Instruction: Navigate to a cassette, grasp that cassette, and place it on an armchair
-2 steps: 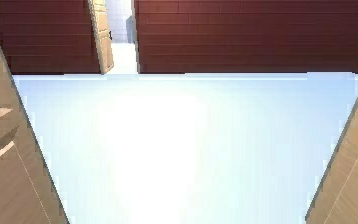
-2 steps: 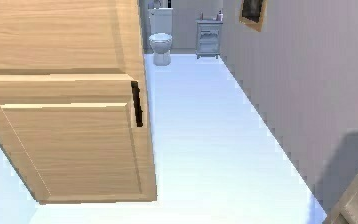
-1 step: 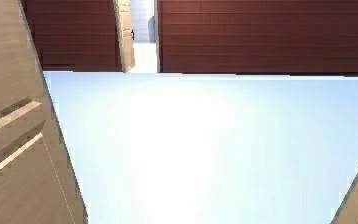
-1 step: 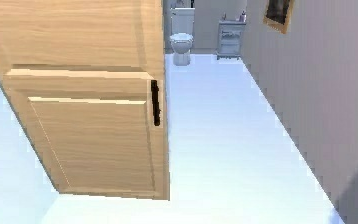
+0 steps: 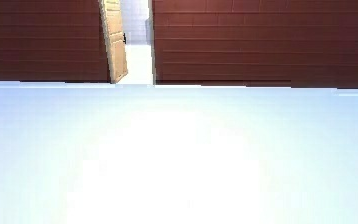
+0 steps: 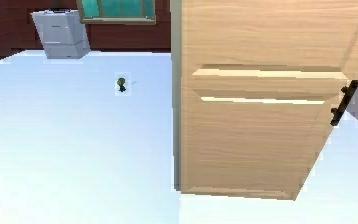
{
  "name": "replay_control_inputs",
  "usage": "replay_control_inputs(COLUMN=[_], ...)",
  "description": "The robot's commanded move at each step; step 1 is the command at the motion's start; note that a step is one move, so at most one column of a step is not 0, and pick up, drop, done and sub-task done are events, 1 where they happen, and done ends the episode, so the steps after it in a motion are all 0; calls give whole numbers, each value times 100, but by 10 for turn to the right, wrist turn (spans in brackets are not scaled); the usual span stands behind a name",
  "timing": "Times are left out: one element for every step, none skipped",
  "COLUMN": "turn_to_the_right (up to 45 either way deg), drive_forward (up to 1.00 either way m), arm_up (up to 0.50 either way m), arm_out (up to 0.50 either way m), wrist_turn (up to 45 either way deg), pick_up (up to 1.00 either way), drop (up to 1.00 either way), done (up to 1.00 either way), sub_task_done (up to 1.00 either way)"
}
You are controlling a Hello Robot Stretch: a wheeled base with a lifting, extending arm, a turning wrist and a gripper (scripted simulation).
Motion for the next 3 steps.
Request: replay_control_inputs(turn_to_the_right=[-120,0,420], drive_forward=[0,20,0], arm_up=[0,0,0], arm_out=[0,0,0], wrist_turn=[0,0,0], pick_up=[0,0,0], drop=[0,0,0], done=[0,0,0], sub_task_done=[0,0,0])
